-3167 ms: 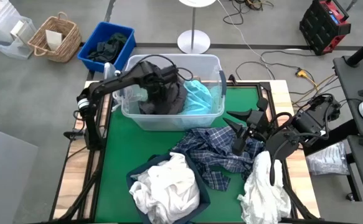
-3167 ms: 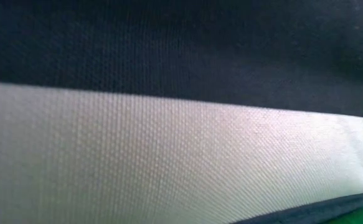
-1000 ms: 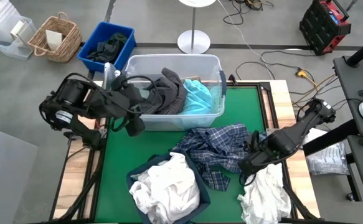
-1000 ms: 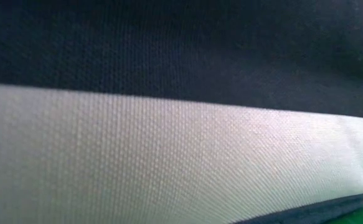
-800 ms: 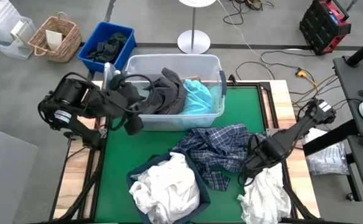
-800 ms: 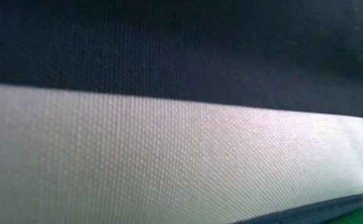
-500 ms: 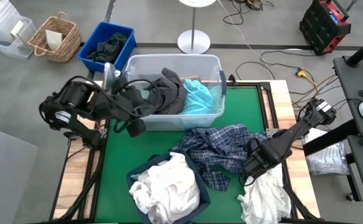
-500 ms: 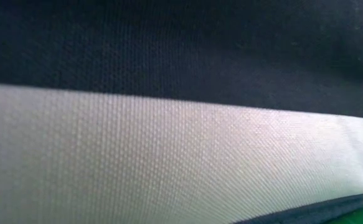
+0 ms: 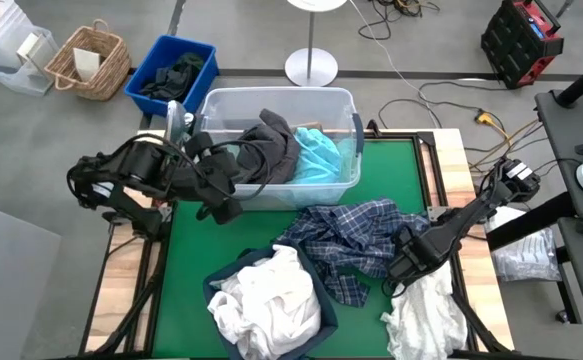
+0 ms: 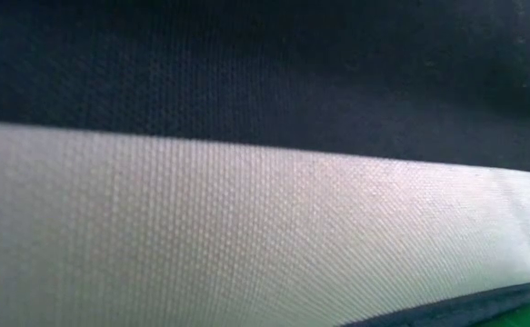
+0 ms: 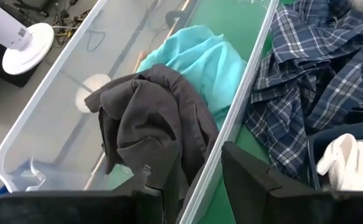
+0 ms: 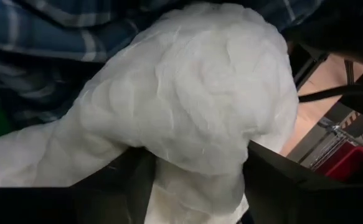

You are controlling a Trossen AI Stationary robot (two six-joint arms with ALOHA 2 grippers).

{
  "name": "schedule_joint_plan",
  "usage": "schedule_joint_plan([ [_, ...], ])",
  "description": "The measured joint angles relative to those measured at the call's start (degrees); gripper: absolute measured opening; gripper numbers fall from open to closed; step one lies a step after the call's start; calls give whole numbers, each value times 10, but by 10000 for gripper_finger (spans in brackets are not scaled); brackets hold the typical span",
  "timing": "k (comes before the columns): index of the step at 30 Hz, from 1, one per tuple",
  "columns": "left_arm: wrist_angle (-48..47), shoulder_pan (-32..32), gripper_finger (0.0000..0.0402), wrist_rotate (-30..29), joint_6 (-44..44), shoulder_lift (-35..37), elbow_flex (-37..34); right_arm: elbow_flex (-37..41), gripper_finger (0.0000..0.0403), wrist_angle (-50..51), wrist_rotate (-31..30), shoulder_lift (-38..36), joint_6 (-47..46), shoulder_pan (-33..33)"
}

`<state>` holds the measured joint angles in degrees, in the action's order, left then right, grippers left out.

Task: Sort clothes
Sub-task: Put the white dress into the blue laundry bin

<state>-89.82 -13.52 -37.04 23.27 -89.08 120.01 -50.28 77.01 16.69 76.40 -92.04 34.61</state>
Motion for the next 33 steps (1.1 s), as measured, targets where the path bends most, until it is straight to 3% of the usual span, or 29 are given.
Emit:
schedule_joint_plan([
  [6,5,0,96,0,2,1,-2,27,147,-28,-2,0,17,0],
  [15,7,0,96,-1,2,1,-2,35,24,-41,-2,0,50,0],
  [23,7,0,96,-1,2,1,-2,14,22,-27,-18,-6,52,0],
  [33,7,0,96,-3,-2,1,-2,-103,20,7,-96,-28,58,4],
])
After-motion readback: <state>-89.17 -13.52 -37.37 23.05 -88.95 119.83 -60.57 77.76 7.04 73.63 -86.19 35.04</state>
